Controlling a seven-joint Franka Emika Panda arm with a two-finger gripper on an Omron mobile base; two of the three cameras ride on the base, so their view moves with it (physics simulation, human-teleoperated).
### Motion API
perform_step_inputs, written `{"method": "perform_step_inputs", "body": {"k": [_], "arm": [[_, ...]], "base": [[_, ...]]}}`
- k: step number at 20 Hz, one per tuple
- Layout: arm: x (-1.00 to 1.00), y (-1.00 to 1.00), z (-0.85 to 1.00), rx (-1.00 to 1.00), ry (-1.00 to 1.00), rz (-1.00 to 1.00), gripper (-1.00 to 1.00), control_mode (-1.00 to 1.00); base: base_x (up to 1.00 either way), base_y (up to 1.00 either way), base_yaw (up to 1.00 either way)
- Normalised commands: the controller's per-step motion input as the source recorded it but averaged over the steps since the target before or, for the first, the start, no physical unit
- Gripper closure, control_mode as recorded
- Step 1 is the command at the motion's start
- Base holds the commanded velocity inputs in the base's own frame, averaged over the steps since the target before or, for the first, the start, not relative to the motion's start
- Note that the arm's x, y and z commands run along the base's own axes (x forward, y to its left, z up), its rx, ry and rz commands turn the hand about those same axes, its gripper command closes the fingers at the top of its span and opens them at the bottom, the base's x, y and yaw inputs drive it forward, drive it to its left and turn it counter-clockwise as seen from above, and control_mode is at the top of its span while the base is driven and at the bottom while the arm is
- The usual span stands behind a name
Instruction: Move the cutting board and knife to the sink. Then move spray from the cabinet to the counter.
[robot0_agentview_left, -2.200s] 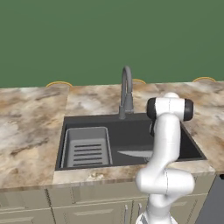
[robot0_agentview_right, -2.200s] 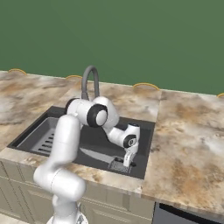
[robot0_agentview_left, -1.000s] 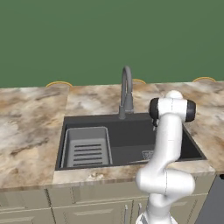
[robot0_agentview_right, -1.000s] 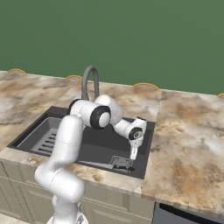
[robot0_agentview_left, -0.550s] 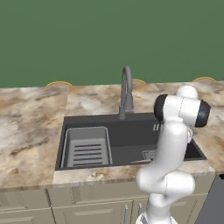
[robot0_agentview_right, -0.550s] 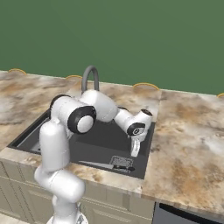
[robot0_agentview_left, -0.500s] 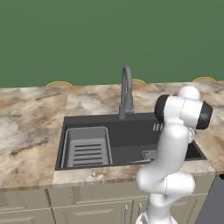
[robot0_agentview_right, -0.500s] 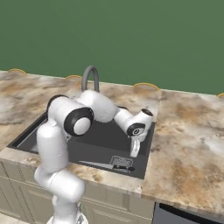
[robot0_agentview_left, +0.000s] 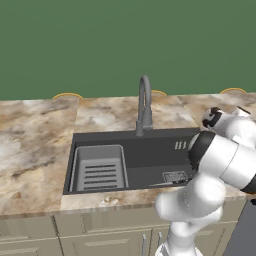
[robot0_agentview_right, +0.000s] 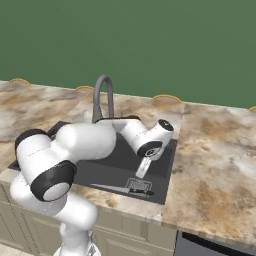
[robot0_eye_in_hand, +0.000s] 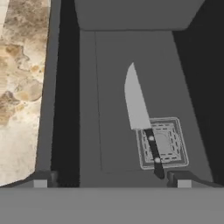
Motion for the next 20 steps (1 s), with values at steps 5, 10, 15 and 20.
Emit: {"method": "perform_step_inputs", "body": {"k": [5, 10, 15, 20], "arm": [[-0.40, 0.72, 0.58, 0.05, 0.08, -0.37, -1.00, -1.00], [-0.40, 0.84, 0.33, 0.02, 0.15, -0.41, -1.00, -1.00], [-0.48, 0.55, 0.08, 0.02, 0.16, -0.44, -1.00, -1.00], [-0.55, 0.51, 0.00, 0.00, 0.15, -0.46, -1.00, -1.00]], "base": [[0.00, 0.00, 0.00], [0.00, 0.00, 0.00], [0.00, 0.00, 0.00], [0.00, 0.00, 0.00]]}}
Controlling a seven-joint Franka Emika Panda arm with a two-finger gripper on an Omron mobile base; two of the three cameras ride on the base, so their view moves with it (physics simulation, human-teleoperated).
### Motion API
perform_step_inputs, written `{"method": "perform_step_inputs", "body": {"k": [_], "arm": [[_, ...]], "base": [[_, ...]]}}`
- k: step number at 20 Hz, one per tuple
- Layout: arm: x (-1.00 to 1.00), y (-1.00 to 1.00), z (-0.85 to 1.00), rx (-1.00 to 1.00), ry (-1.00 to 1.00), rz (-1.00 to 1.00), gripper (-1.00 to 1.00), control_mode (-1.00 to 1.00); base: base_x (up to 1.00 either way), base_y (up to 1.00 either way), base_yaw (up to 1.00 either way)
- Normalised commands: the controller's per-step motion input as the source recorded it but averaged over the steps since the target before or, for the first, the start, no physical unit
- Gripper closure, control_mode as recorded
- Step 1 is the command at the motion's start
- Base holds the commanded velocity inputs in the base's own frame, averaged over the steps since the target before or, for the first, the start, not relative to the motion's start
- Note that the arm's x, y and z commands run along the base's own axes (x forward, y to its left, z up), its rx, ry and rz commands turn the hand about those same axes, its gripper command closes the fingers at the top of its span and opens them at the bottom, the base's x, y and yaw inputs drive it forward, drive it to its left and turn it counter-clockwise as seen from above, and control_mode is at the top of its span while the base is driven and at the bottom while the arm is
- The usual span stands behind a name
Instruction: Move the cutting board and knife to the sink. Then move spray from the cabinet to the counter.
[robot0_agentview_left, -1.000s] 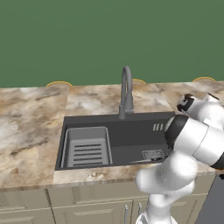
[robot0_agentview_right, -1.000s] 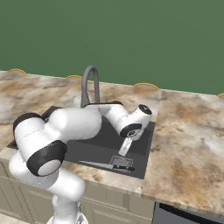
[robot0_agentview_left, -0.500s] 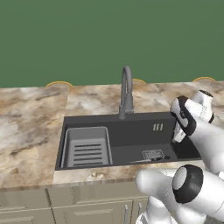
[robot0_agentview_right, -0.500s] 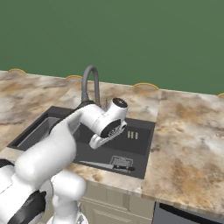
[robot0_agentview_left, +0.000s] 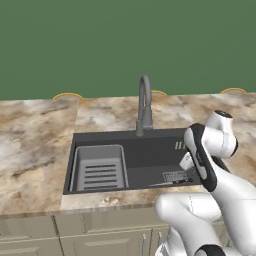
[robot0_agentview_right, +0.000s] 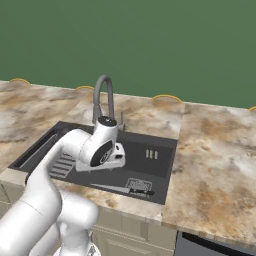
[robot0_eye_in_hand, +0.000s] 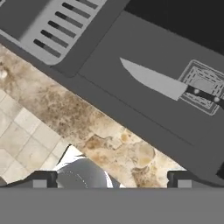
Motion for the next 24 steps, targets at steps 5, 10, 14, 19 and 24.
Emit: {"method": "perform_step_inputs", "body": {"k": [5, 10, 14, 19, 24], "arm": [[-0.43, 0.64, -0.01, 0.00, 0.09, -0.41, -1.00, -1.00], [-0.01, 0.18, -0.02, 0.00, 0.05, -0.05, -1.00, -1.00], [-0.03, 0.03, -0.17, -0.01, 0.01, 0.00, -1.00, -1.00], [-0.68, 0.07, -0.10, 0.00, 0.00, 0.02, -1.00, -1.00], [0.00, 0.00, 0.00, 0.00, 0.00, 0.00, -1.00, 1.00]], "base": [[0.00, 0.00, 0.00], [0.00, 0.00, 0.00], [0.00, 0.00, 0.00], [0.00, 0.00, 0.00], [-0.87, 0.89, 0.00]]}}
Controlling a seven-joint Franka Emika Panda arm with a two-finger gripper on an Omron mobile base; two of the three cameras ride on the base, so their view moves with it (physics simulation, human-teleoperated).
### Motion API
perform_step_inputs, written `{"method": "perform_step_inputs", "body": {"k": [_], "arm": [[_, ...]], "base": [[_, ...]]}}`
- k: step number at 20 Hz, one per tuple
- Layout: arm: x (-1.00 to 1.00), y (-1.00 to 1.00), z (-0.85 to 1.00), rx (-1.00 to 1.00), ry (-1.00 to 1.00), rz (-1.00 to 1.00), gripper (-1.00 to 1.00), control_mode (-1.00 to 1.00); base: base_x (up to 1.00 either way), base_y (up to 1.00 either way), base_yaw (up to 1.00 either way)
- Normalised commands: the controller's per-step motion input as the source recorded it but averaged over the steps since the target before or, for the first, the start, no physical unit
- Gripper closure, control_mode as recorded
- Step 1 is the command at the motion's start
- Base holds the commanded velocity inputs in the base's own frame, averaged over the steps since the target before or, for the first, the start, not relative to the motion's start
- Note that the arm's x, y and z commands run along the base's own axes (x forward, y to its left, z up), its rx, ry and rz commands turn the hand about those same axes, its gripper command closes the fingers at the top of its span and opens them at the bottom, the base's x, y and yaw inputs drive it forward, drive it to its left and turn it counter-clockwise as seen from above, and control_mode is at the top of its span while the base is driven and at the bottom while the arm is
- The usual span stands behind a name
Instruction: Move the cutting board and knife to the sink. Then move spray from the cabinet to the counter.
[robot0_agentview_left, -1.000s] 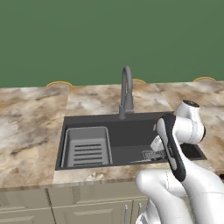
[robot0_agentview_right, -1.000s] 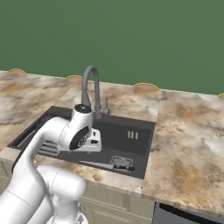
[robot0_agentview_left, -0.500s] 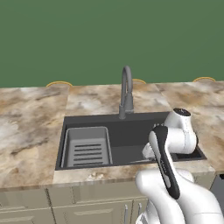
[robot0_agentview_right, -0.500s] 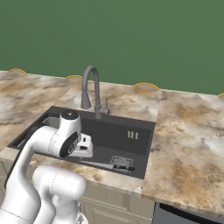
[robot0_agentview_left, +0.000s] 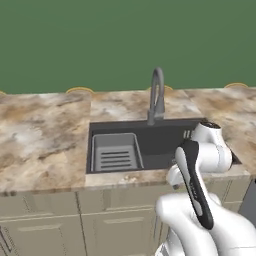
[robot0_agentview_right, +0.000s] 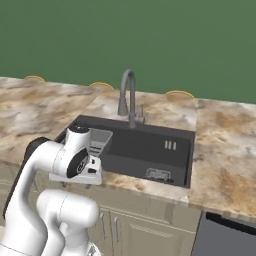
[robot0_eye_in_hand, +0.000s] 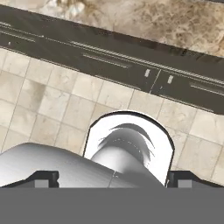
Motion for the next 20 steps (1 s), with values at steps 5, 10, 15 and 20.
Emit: {"method": "perform_step_inputs", "body": {"k": [5, 10, 15, 20], "arm": [[0.00, 0.00, 0.00, 0.00, 0.00, 0.00, -1.00, 1.00], [0.00, 0.00, 0.00, 0.00, 0.00, 0.00, -1.00, 1.00], [0.00, 0.00, 0.00, 0.00, 0.00, 0.00, -1.00, 1.00], [0.00, 0.00, 0.00, 0.00, 0.00, 0.00, -1.00, 1.00]], "base": [[-0.90, 1.00, 0.00], [-0.98, 1.00, 0.00], [-0.97, 1.00, 0.00], [-0.69, 1.00, -0.01]]}}
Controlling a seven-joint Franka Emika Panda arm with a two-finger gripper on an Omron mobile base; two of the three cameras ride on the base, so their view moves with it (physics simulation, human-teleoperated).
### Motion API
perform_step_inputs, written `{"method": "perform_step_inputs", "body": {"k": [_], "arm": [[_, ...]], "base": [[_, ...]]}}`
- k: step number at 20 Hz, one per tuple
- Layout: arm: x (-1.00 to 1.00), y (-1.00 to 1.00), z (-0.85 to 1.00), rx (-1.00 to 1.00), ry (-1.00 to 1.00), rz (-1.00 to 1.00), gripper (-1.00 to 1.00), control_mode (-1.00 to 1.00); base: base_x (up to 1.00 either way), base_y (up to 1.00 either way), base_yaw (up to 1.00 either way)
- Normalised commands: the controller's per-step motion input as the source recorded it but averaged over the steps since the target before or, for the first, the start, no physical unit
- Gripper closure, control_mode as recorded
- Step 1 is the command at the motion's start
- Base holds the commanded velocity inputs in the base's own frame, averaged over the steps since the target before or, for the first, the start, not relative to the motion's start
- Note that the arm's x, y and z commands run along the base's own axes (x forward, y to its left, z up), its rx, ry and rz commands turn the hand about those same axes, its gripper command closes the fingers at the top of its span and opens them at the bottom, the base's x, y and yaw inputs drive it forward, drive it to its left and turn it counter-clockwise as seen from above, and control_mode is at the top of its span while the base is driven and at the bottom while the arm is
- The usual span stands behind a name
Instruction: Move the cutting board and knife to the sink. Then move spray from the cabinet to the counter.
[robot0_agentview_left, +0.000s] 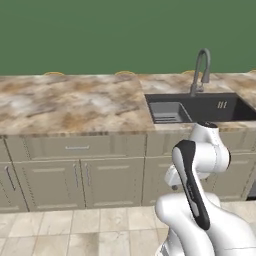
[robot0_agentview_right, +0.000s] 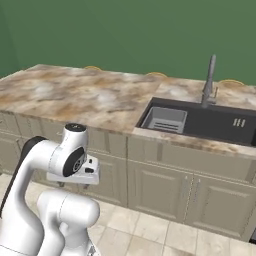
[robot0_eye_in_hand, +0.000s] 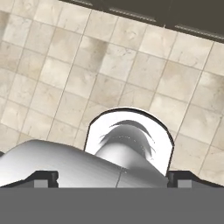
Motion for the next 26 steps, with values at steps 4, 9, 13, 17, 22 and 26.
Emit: {"method": "perform_step_inputs", "body": {"k": [4, 9, 13, 17, 22, 26], "arm": [[0.00, 0.00, 0.00, 0.00, 0.00, 0.00, -1.00, 1.00], [0.00, 0.00, 0.00, 0.00, 0.00, 0.00, -1.00, 1.00], [0.00, 0.00, 0.00, 0.00, 0.00, 0.00, -1.00, 1.00], [0.00, 0.00, 0.00, 0.00, 0.00, 0.00, -1.00, 1.00], [0.00, 0.00, 0.00, 0.00, 0.00, 0.00, -1.00, 1.00], [0.00, 0.00, 0.00, 0.00, 0.00, 0.00, -1.00, 1.00]], "base": [[-0.42, 1.00, 0.05], [-0.23, 1.00, 0.32], [-0.14, 1.00, 0.50], [0.00, 1.00, 0.54], [0.01, 1.00, 0.57], [0.30, 0.84, 0.58]]}}
